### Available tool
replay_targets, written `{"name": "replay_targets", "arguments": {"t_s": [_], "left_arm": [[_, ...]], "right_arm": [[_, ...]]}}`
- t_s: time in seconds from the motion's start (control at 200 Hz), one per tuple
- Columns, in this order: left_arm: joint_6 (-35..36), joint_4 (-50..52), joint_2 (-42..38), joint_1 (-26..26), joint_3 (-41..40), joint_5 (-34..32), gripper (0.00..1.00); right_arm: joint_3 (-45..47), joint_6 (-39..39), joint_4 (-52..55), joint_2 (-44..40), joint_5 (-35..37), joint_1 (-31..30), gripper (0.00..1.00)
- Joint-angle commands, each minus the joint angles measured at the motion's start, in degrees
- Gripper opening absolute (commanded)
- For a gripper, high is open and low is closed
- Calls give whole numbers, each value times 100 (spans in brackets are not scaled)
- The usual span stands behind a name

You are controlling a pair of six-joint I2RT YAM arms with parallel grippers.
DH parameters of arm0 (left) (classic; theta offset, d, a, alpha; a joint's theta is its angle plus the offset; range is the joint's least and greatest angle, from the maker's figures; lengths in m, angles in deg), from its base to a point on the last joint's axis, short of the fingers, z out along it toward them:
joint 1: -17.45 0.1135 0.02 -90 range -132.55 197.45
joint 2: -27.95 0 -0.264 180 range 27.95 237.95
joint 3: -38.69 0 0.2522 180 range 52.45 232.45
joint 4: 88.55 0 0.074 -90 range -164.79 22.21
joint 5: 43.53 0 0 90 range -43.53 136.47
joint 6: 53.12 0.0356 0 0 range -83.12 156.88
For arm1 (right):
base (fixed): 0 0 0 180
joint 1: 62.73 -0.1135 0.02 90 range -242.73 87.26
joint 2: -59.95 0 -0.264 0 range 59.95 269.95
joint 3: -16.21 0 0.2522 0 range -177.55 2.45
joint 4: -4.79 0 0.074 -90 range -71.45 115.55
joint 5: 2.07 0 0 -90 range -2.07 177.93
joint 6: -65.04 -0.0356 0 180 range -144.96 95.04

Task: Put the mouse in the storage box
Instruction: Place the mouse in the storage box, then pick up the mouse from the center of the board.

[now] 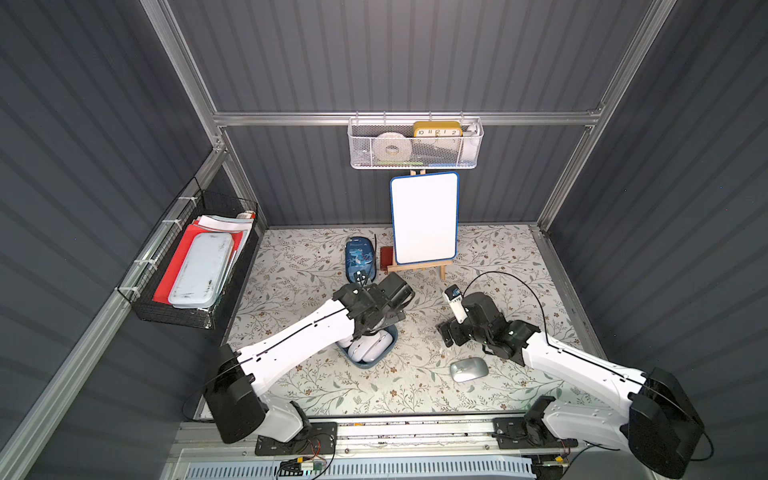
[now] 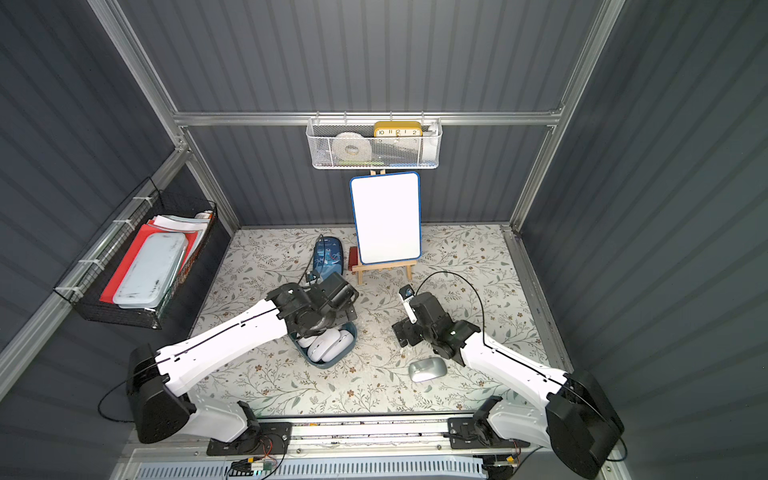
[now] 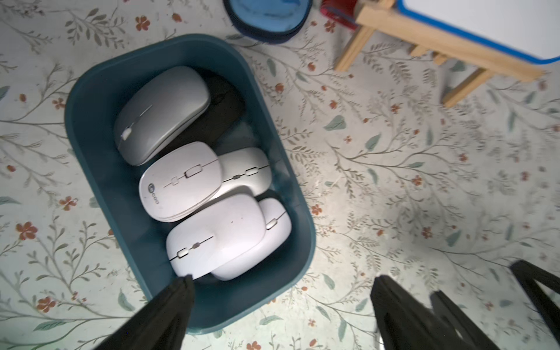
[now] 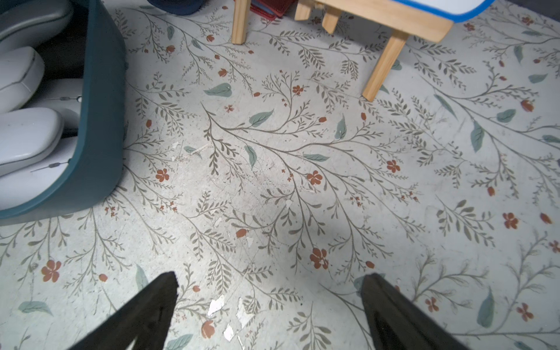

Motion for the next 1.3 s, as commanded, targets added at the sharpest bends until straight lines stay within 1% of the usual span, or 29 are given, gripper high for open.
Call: {"name": "replay_targets", "arguments": {"t_s": [0.0,0.05,0.13,0.215,0.255,0.295,0.305,0.335,0.37,0.405,0.46,0.51,0.52,0.62,0.695,0.75,0.835,1.016,1.141,1.296], "left_arm": [[259,-479,-698,-24,-196,-501,97],[461,-753,-1095,-1,-389,-860,98],[1030,-1270,-1775,37,-638,-1116,100],[1562,-1850,-2590,63,-973,-1276,99],[1763,-2079,-2902,63,-1117,-1339,99],[1918,-2237,-3238,61,-1273,-1376,100],[1939,-2268,-3336,59,-1309,-1382,99],[2048,-2355,-3559,60,-1434,-1392,100],[2155,-2465,-3805,55,-1570,-1360,100],[2246,-2565,-4012,57,-1762,-1300,99],[2290,-2714,-4290,57,-1942,-1213,99],[2367,-2824,-4412,57,-1957,-1021,100],[2396,-2849,-4430,55,-1964,-984,99],[2549,-2903,-4379,55,-1999,-869,99],[2528,-2846,-4251,55,-1963,-770,100],[2533,-2888,-4196,55,-1986,-693,99],[2554,-2977,-4163,54,-2026,-600,99],[2523,-2926,-4107,55,-2030,-615,100],[2562,-2951,-4045,48,-2025,-537,99],[2542,-2930,-3900,50,-2008,-588,99]], "right_arm": [[-368,333,97,-192,-285,32,99],[-492,528,140,-256,-442,30,99],[-724,896,221,-369,-692,33,99],[-1073,1447,614,-443,-1190,35,99],[-1315,1734,1007,-419,-1541,36,99],[-1613,2141,1758,-329,-1993,36,99],[-1690,2244,1945,-300,-2260,36,99],[-1920,2483,2496,-193,-2607,42,99],[-2159,2758,3102,-42,-2859,39,99],[-2361,3077,3702,103,-2956,38,99],[-2518,3505,4420,416,-2729,36,99],[-2532,3758,4819,605,-2227,36,99],[-2519,3795,4881,619,-2020,36,99],[-2135,4201,5005,714,-798,48,99],[-1937,4365,4905,797,-362,47,99],[-1829,4441,4797,836,-356,61,99],[-1706,4562,4776,1024,-529,150,99],[-1517,4665,4596,1384,-883,170,98],[-1265,4748,4462,1417,-1068,169,99],[-794,4841,3985,1262,-1117,160,98]]}}
